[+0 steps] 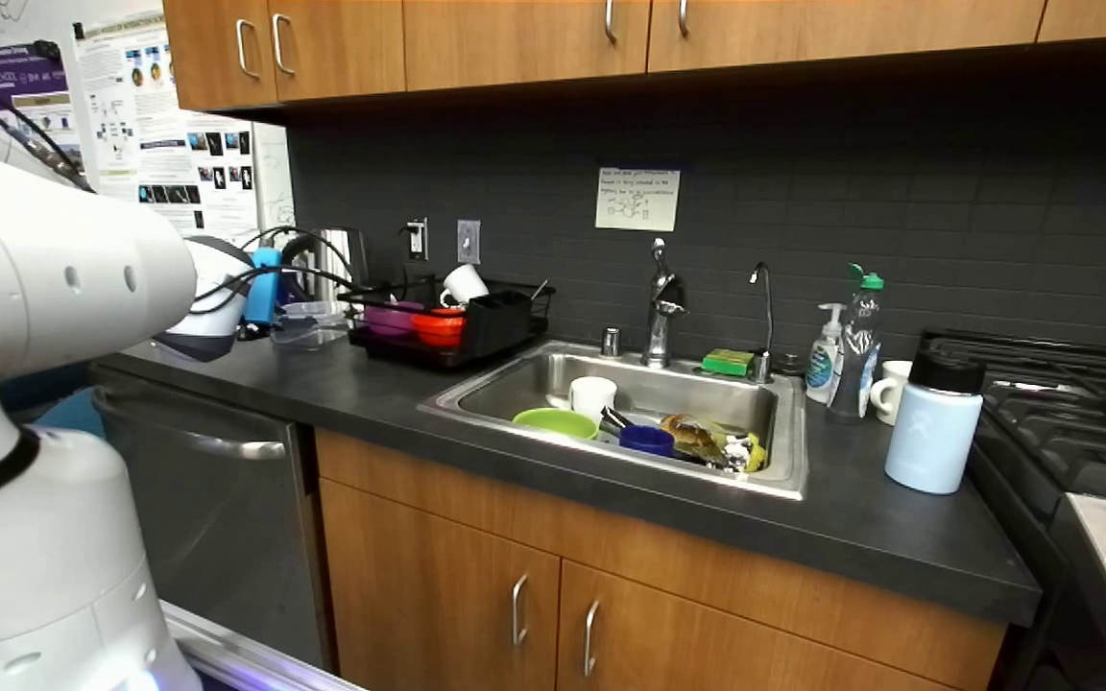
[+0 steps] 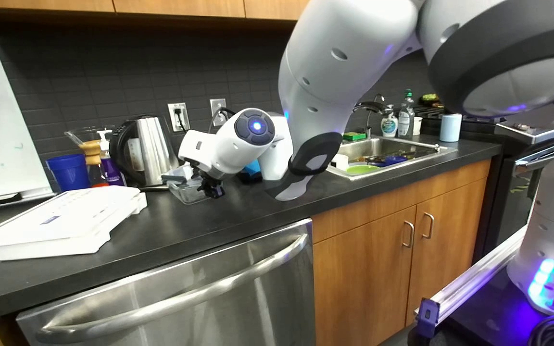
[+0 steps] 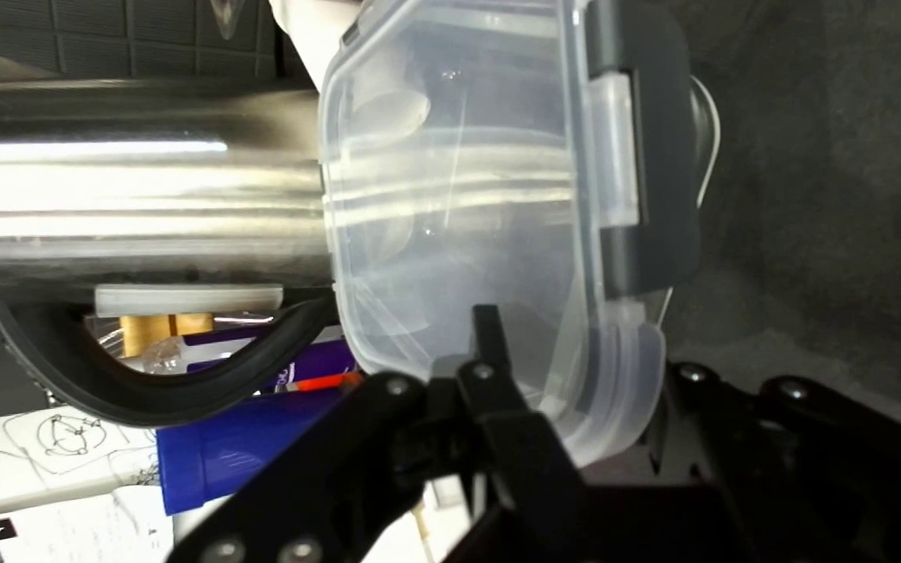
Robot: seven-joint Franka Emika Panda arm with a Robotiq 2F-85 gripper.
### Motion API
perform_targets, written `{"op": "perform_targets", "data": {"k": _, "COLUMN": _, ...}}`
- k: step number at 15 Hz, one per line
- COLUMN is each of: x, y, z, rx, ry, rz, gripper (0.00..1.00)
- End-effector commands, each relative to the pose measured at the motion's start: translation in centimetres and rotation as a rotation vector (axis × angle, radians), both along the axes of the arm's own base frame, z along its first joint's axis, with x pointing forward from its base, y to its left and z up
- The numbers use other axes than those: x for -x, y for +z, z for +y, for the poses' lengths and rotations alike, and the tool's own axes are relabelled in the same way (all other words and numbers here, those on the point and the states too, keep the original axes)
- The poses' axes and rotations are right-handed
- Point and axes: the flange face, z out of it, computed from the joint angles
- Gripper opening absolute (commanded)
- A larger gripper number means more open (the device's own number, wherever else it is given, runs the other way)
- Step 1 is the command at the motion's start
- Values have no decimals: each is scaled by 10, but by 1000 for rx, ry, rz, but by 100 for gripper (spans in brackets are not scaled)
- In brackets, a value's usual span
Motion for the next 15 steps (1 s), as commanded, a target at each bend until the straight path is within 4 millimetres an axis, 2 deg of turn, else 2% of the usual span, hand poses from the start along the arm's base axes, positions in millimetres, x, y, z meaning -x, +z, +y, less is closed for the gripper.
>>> {"op": "perform_targets", "data": {"k": 1, "x": -2, "y": 0, "z": 2, "rx": 27, "ry": 16, "rz": -19, "gripper": 10}}
{"op": "perform_targets", "data": {"k": 9, "x": 4, "y": 25, "z": 0, "rx": -11, "ry": -12, "rz": -68, "gripper": 10}}
{"op": "perform_targets", "data": {"k": 15, "x": 19, "y": 40, "z": 7, "rx": -5, "ry": 6, "rz": -102, "gripper": 10}}
